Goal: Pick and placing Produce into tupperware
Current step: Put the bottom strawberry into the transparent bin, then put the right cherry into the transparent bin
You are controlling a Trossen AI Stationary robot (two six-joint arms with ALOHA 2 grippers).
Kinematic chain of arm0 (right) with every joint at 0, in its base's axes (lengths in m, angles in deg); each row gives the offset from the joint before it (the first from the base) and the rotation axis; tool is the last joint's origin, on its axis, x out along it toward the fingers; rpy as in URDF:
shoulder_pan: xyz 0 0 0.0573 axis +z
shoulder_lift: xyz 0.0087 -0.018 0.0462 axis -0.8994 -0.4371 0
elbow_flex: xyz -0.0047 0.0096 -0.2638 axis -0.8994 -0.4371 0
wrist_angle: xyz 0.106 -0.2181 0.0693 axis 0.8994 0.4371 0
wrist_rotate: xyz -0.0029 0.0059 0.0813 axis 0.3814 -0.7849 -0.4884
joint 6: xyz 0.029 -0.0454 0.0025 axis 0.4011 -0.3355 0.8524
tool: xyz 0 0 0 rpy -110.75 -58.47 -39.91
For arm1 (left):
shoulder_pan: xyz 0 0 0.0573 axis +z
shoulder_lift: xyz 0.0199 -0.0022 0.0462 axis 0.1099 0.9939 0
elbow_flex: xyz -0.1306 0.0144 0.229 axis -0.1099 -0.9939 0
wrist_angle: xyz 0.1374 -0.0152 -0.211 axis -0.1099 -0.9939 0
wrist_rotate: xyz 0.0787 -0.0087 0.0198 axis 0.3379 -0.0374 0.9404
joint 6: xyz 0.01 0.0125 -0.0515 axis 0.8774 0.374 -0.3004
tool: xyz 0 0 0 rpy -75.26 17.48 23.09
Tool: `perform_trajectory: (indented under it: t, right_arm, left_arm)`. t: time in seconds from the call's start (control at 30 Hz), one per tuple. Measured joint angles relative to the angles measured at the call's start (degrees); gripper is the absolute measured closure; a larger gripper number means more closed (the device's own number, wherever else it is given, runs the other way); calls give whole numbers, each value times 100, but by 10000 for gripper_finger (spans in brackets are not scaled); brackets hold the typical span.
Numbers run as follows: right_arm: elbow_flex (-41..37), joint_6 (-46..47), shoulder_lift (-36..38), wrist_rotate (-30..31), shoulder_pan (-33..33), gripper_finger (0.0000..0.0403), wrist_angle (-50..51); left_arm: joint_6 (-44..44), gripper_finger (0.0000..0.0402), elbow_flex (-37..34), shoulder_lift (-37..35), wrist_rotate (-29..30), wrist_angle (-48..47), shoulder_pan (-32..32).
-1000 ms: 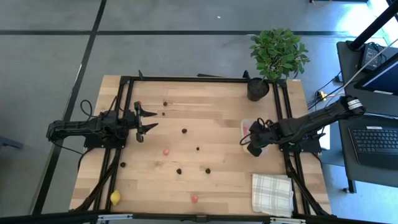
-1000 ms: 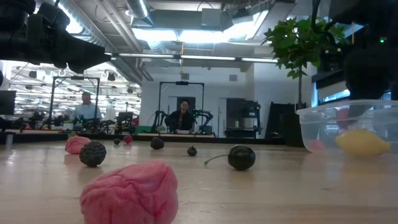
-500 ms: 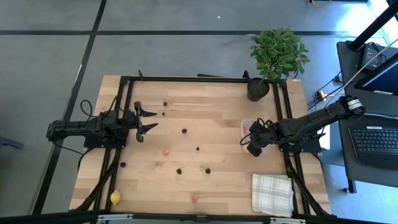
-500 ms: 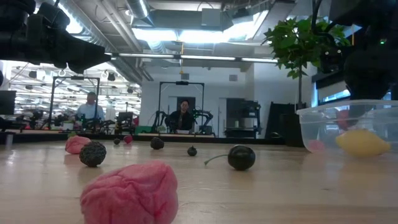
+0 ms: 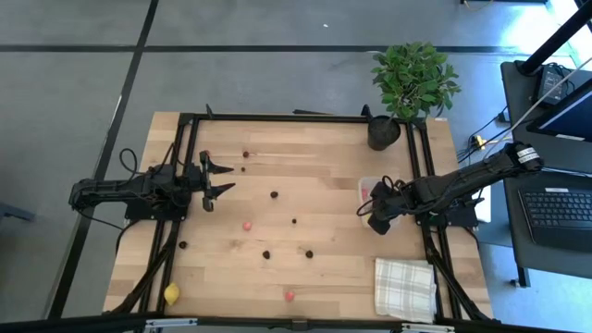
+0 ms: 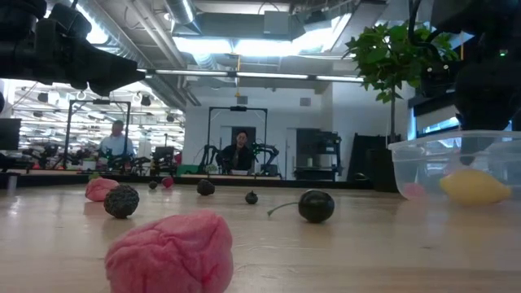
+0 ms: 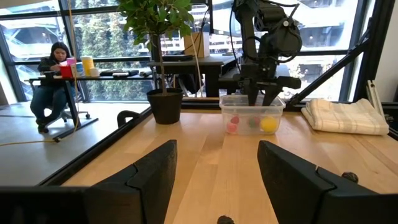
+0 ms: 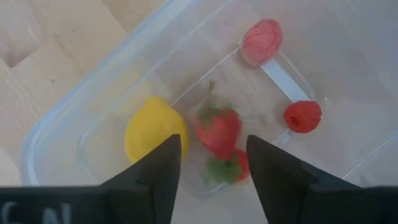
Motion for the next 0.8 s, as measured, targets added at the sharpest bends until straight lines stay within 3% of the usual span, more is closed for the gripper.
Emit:
perform_trajectory:
  t: [0.3, 0.8]
  right_arm:
    - [2, 0, 0, 0, 0, 180, -2]
    - [46, 136, 4, -46, -72, 176, 49]
  left_arm:
    - [0, 184, -1, 0, 2, 1, -2]
    - [2, 184, -2, 0, 2, 0, -2]
